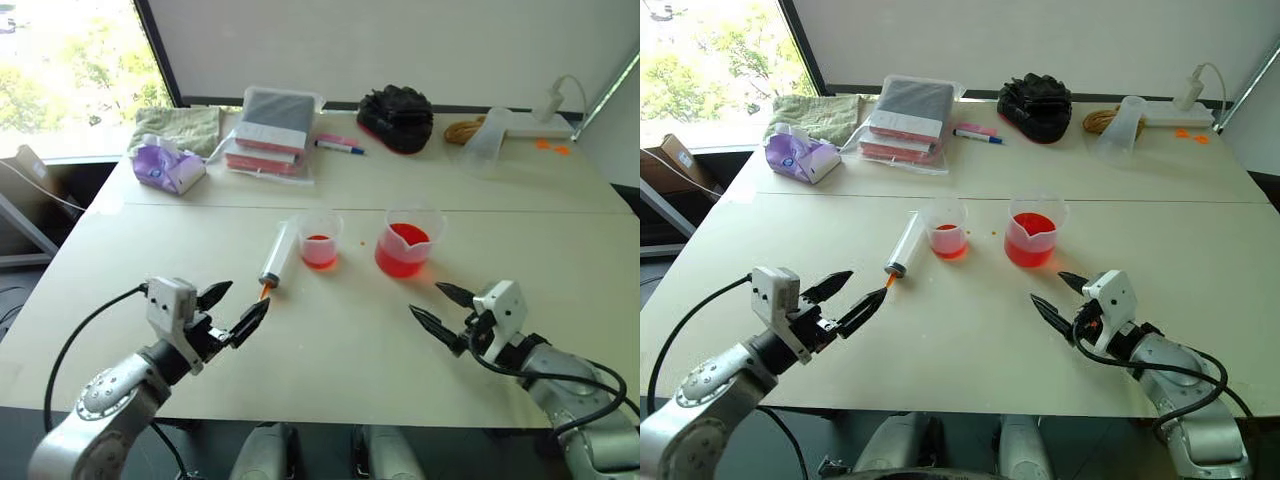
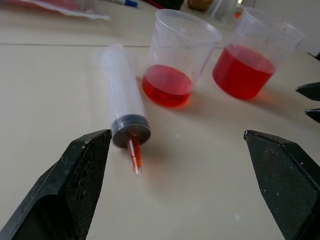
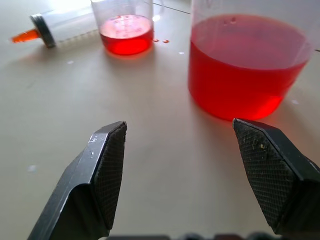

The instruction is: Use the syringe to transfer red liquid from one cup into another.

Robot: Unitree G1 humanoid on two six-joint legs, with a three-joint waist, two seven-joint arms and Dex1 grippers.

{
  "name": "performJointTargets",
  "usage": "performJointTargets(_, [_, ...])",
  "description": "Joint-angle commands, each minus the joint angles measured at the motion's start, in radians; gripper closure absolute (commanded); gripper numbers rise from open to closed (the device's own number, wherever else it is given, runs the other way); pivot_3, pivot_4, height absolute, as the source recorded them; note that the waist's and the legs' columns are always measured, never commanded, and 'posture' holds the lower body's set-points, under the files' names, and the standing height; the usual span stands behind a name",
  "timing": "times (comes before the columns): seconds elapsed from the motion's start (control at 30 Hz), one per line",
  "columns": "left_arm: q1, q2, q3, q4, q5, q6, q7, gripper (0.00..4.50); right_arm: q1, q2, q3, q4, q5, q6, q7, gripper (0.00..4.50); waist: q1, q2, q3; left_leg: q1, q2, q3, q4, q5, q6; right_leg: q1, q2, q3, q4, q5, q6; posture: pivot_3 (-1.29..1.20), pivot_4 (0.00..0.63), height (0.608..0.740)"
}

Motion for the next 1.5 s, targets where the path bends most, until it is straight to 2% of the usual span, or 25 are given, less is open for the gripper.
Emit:
performJointTargets(0.03, [-0.105,0.165,0.106,0.099,-0.131,0.089,-0.13,0.03,-0.108,-0.125,-0.052,-0.077,0.195,0.203,0.083,0.97,0.0,0.0,0.0,0.0,0.0,0.0,0.0,0.0,0.0,0.0,0.0,0.0,0.0,0.0,0.0,0.0,0.15,0.74])
performJointTargets(0.1, [-0.168,0.263,0.129,0.186,-0.168,0.136,-0.202,0.03,-0.183,-0.206,-0.072,-0.067,0.265,0.283,0.129,0.97,-0.001,0.0,0.001,0.001,0.0,0.0,0.001,0.0,0.0,0.001,0.0,0.0,0.0,0.0,0.0,0.0,0.15,0.74])
performJointTargets(0.2, [-0.222,0.368,0.103,0.256,-0.169,0.192,-0.276,0.03,-0.247,-0.272,-0.079,-0.036,0.293,0.325,0.167,0.97,0.0,0.0,0.001,0.002,0.0,0.0,-0.001,0.0,0.0,0.001,0.0,0.0,-0.002,0.0,0.0,0.0,0.15,0.74])
performJointTargets(0.3, [-0.442,0.49,-0.018,0.402,-0.144,0.297,-0.345,0.03,-0.377,-0.375,-0.097,0.034,0.322,0.381,0.239,0.97,0.005,-0.001,0.004,-0.001,-0.001,0.0,-0.001,0.0,0.001,0.0,0.0,-0.001,-0.003,0.0,0.0,0.0,0.15,0.74])
performJointTargets(0.4, [-0.653,0.5,-0.163,0.495,-0.075,0.336,-0.384,0.03,-0.439,-0.454,-0.083,0.051,0.308,0.392,0.302,0.97,0.003,-0.002,0.004,-0.001,-0.001,0.0,0.001,-0.001,0.001,0.001,-0.001,-0.001,-0.004,0.0,-0.001,0.0,0.15,0.74])
performJointTargets(0.5, [-0.849,0.46,-0.326,0.575,0.052,0.336,-0.394,0.03,-0.489,-0.523,-0.067,0.055,0.283,0.369,0.37,0.97,0.001,-0.002,0.004,-0.002,-0.001,0.0,-0.001,-0.002,0.003,0.0,-0.001,-0.001,-0.005,0.0,0.0,0.0,0.15,0.74])
performJointTargets(0.6, [-0.979,0.404,-0.413,0.671,0.121,0.371,-0.408,0.03,-0.536,-0.55,-0.049,0.061,0.26,0.346,0.403,0.97,-0.003,-0.003,0.005,-0.003,-0.001,0.001,0.0,-0.002,0.003,-0.001,-0.001,-0.001,-0.005,0.002,0.003,0.0,0.15,0.74])
performJointTargets(0.8, [-1.211,0.258,-0.554,0.913,0.258,0.494,-0.391,0.03,-0.639,-0.529,-0.037,0.031,0.277,0.375,0.373,0.97,0.0,-0.004,0.005,-0.003,-0.001,0.001,0.001,-0.001,0.003,-0.002,-0.001,-0.001,-0.003,0.002,0.004,0.0,0.15,0.74])
performJointTargets(0.9, [-1.293,0.181,-0.605,1.049,0.339,0.492,-0.391,0.03,-0.65,-0.522,-0.068,-0.005,0.314,0.415,0.336,0.97,0.001,-0.004,0.006,-0.004,-0.001,0.001,0.001,-0.001,0.003,-0.002,-0.001,-0.001,-0.003,0.003,0.005,0.0,0.15,0.74])
performJointTargets(1.5, [-1.435,-0.039,-0.726,1.383,0.604,0.37,-0.512,0.03,-0.576,-0.518,-0.192,-0.099,0.396,0.505,0.214,0.97,0.001,-0.005,0.006,-0.012,-0.001,0.001,0.002,-0.001,0.002,-0.01,-0.001,0.0,-0.001,0.004,0.006,0.0,0.15,0.74])
